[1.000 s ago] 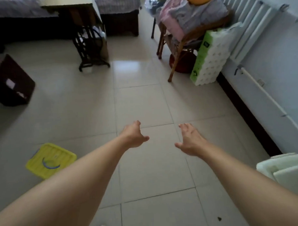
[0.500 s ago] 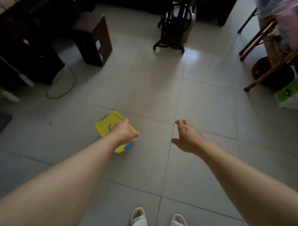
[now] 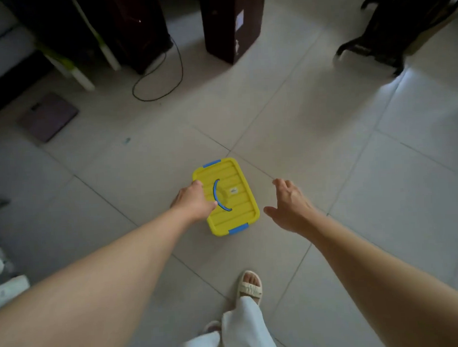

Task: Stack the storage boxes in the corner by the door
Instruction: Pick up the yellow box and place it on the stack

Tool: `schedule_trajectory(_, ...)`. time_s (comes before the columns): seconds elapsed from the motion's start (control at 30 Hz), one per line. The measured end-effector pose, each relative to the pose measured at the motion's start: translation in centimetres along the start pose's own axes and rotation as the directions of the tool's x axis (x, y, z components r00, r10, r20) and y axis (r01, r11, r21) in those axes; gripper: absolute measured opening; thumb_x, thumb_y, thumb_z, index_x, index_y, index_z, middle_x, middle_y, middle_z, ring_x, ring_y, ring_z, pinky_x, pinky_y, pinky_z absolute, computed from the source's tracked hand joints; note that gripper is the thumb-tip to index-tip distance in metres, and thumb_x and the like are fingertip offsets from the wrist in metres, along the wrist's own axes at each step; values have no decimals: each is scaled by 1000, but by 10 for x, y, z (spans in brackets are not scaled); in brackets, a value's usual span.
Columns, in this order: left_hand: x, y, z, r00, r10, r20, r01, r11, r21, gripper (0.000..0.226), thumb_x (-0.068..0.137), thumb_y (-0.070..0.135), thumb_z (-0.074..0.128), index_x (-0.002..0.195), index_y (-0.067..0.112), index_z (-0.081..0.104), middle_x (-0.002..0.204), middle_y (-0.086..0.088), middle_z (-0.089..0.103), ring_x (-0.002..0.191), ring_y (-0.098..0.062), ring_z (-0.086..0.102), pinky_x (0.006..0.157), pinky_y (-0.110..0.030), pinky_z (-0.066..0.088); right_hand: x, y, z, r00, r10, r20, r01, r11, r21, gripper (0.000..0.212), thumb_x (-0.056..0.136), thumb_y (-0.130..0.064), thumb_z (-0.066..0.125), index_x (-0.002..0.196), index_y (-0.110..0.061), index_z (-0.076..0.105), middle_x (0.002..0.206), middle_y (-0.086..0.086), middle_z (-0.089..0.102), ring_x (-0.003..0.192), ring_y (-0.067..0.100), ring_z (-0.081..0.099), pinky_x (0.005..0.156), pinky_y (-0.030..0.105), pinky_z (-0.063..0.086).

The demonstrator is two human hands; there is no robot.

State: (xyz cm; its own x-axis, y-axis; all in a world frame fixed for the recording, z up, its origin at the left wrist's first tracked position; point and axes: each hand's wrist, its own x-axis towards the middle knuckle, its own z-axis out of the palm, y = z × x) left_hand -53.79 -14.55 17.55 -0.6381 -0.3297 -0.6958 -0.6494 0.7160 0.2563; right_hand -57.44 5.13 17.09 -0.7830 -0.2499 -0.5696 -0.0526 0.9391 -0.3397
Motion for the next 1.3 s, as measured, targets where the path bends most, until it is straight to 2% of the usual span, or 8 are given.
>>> schedule_trajectory(0.3, 146, -46, 62, 991, -119, 57, 122, 992, -36, 59, 88, 37, 60, 138, 13, 39, 141, -10, 49, 131, -29, 46, 102, -34, 39, 138, 2, 108, 993, 17, 116, -19, 1000, 18, 58, 88, -25, 61, 135, -5, 35, 129, 17, 46, 121, 33, 45, 91, 36, 41)
schedule_trajectory(0.6, 288, -93, 160, 984, -146, 102, 154, 986, -71, 60, 88, 33, 60, 137, 8, 34, 140, -16, 47, 128, -35, 47, 98, -38, 41, 260, 35, 221, 996, 87, 25, -87, 996, -18, 58, 89, -26, 60, 136, -4, 35, 133, 18, 44, 123, 35, 43, 93, 38, 39)
schedule_trajectory(0.73, 330, -105, 202, 969, -225, 101, 234, 969, -80, 66, 90, 31, 59, 141, 1, 28, 145, -19, 41, 132, -37, 43, 104, -41, 38, 303, 59, 255, 987, 153, -43, -151, 988, 34, 58, 92, -22, 54, 142, -7, 28, 140, 18, 37, 128, 35, 37, 99, 41, 36)
schedule_trajectory(0.87, 354, -108, 226, 953, -293, 80, 301, 945, -130, 56, 95, 25, 51, 139, -2, 28, 146, -21, 40, 133, -37, 41, 104, -39, 37, 329, 71, 275, 973, 212, -90, -195, 966, 169, 59, 96, -16, 45, 147, -7, 19, 143, 21, 35, 128, 38, 38, 102, 42, 34)
schedule_trajectory(1.0, 371, -115, 239, 941, -334, 50, 334, 901, -277, 49, 96, 20, 47, 137, -2, 32, 143, -23, 42, 129, -39, 45, 104, -43, 43, 350, 75, 282, 949, 302, -94, -265, 921, 286, 48, 97, -20, 43, 140, -3, 31, 139, 21, 38, 128, 37, 39, 101, 40, 34)
schedule_trajectory(1.17, 369, -121, 232, 937, -339, 82, 344, 861, -375, 41, 94, 18, 53, 130, 1, 47, 131, -19, 54, 107, -41, 62, 81, -50, 57, 362, 73, 277, 905, 418, -81, -361, 854, 375, 36, 97, -17, 44, 129, 0, 42, 135, 21, 46, 126, 37, 43, 100, 39, 37)
schedule_trajectory(1.3, 351, -117, 218, 938, -338, 72, 342, 874, -346, 37, 94, 16, 53, 126, -2, 52, 128, -21, 57, 102, -42, 65, 79, -51, 58, 340, 77, 272, 893, 448, -45, -395, 827, 400, 35, 96, -16, 44, 126, 2, 43, 134, 23, 48, 124, 38, 45, 97, 39, 39)
